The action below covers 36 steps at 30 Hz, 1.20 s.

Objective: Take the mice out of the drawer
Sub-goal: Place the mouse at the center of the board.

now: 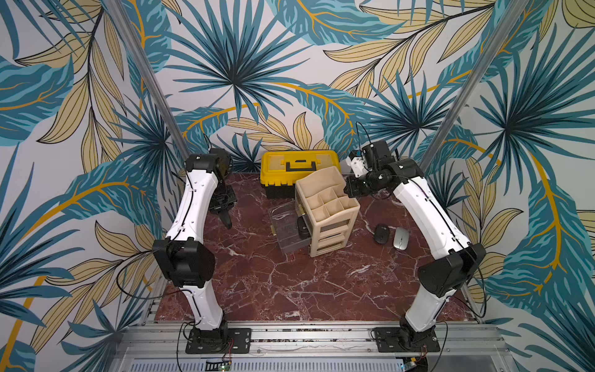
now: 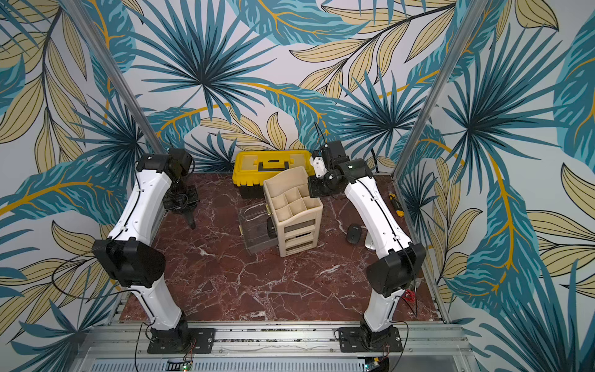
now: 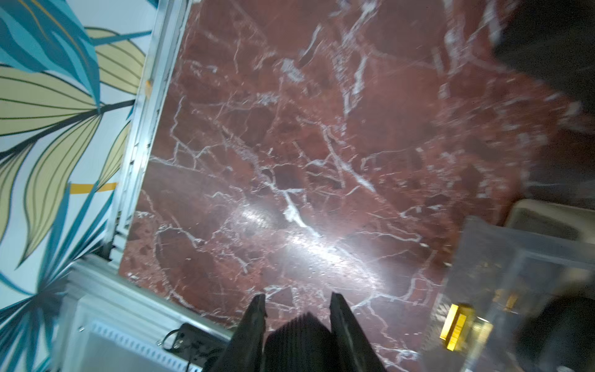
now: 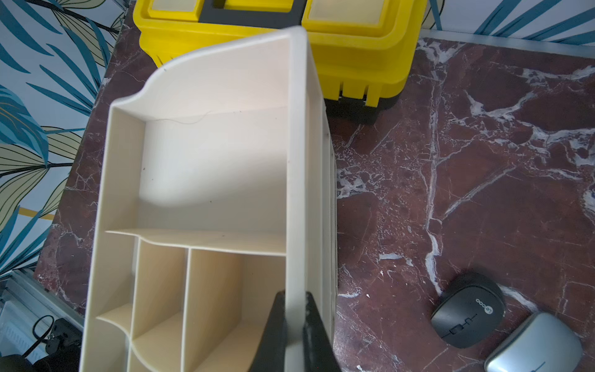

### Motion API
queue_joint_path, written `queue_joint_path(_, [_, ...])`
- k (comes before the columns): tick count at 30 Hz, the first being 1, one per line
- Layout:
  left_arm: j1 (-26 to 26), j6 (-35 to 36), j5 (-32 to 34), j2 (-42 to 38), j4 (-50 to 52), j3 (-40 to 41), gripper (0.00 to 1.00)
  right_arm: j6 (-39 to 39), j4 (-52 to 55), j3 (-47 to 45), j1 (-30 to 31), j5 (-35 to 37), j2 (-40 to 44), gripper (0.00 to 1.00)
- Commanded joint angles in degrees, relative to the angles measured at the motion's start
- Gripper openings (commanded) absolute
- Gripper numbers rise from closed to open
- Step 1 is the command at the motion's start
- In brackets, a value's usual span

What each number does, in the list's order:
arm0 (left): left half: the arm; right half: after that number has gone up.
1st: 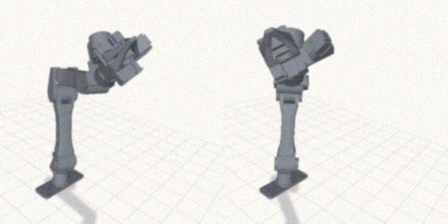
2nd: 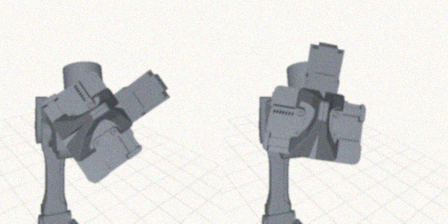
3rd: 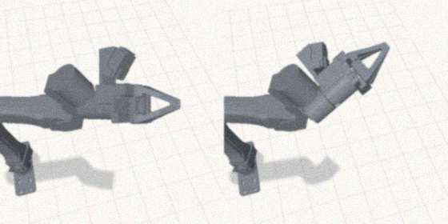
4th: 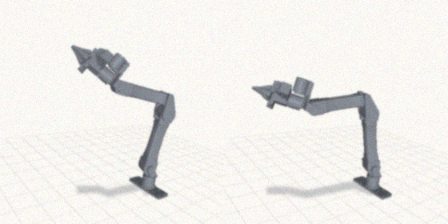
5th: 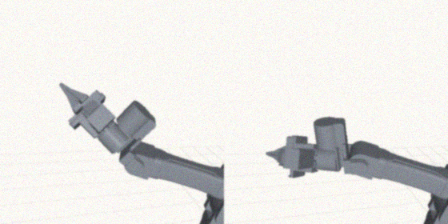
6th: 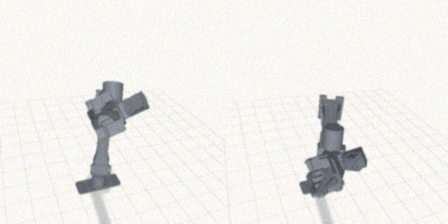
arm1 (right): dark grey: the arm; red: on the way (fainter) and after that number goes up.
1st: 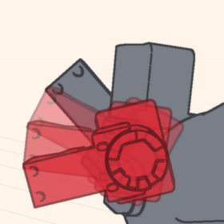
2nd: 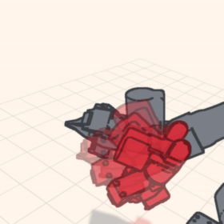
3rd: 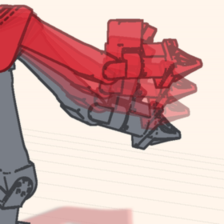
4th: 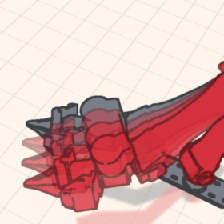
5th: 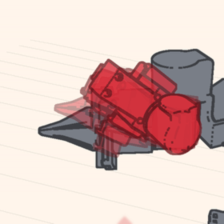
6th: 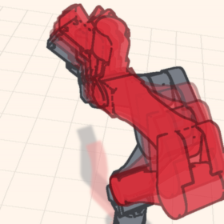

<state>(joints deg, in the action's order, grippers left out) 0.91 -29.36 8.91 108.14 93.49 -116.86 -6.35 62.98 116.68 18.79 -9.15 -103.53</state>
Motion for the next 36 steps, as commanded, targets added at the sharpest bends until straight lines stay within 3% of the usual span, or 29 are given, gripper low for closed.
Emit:
queue_joint_path(1, [-0.5, 3.5, 7.2, 4.5, 6.0, 0.8, 0.00, 2.0, 3.6, 0.2, -0.9, 4.8, -2.0, 0.00])
queue_joint_path(9, [-0.4, -1.9, 18.6, 16.8, 5.9, -0.8, 0.00, 1.9, 3.5, 0.0, -1.0, 4.2, -1.9, 0.00])
queue_joint_path(15, [-0.6, -5.2, 25.5, 22.3, 3.6, 2.7, 0.00, 2.1, 3.5, 0.0, -1.0, 4.2, -2.1, 0.00])
queue_joint_path(23, [-0.9, -5.9, 27.6, 26.9, 1.1, 2.2, 0.01, 2.1, 3.6, 0.0, -1.0, 4.4, -1.7, 0.00])
queue_joint_path(27, [-0.8, -5.2, 26.0, 26.8, -2.4, 4.1, 0.32, 1.8, 3.4, -0.1, -0.9, 4.4, -1.6, 0.00])
queue_joint_path(30, [-0.9, -5.4, 25.8, 27.0, -4.3, 5.8, 0.43, 1.9, 3.4, 0.0, -0.9, 4.2, -1.6, 0.00])
queue_joint_path(36, [-0.9, -5.2, 24.3, 26.7, -8.8, 9.5, 0.51, 1.8, 3.6, -0.1, -1.0, 4.3, -1.5, 0.00])
